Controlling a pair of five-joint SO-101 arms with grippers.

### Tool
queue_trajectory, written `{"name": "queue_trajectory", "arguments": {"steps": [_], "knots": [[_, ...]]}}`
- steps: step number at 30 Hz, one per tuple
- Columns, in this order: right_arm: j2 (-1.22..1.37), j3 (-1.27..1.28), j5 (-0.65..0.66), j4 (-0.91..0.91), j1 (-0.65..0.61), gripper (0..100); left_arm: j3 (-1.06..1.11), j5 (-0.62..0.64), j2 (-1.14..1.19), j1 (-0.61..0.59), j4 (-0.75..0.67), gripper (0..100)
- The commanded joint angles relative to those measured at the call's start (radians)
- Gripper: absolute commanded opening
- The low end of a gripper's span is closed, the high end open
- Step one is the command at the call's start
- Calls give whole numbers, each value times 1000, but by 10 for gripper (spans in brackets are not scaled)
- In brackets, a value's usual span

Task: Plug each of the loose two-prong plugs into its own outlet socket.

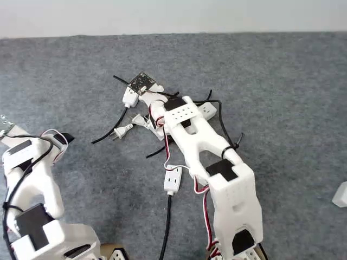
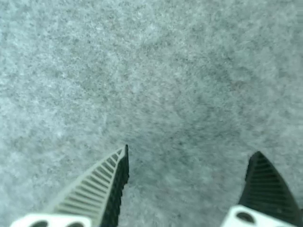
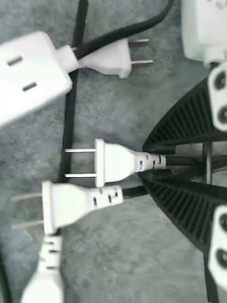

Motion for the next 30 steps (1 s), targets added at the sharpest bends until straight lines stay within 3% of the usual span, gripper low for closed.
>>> {"name": "queue_trajectory", "arguments": {"steps": [1, 10, 17, 24, 30], "knots": [[-177, -43, -15, 87, 16, 9, -48, 6, -2, 5, -29, 367], [-499, -40, -86, 308, 131, 9, -48, 6, -3, 5, -29, 367], [-768, -40, -74, 524, 302, 9, -48, 6, -3, 5, -29, 367], [-935, 3, 106, 826, 470, 9, -48, 6, -3, 5, -28, 367], [-967, 350, 227, 748, 676, 9, -47, 6, -3, 5, -26, 367]]}}
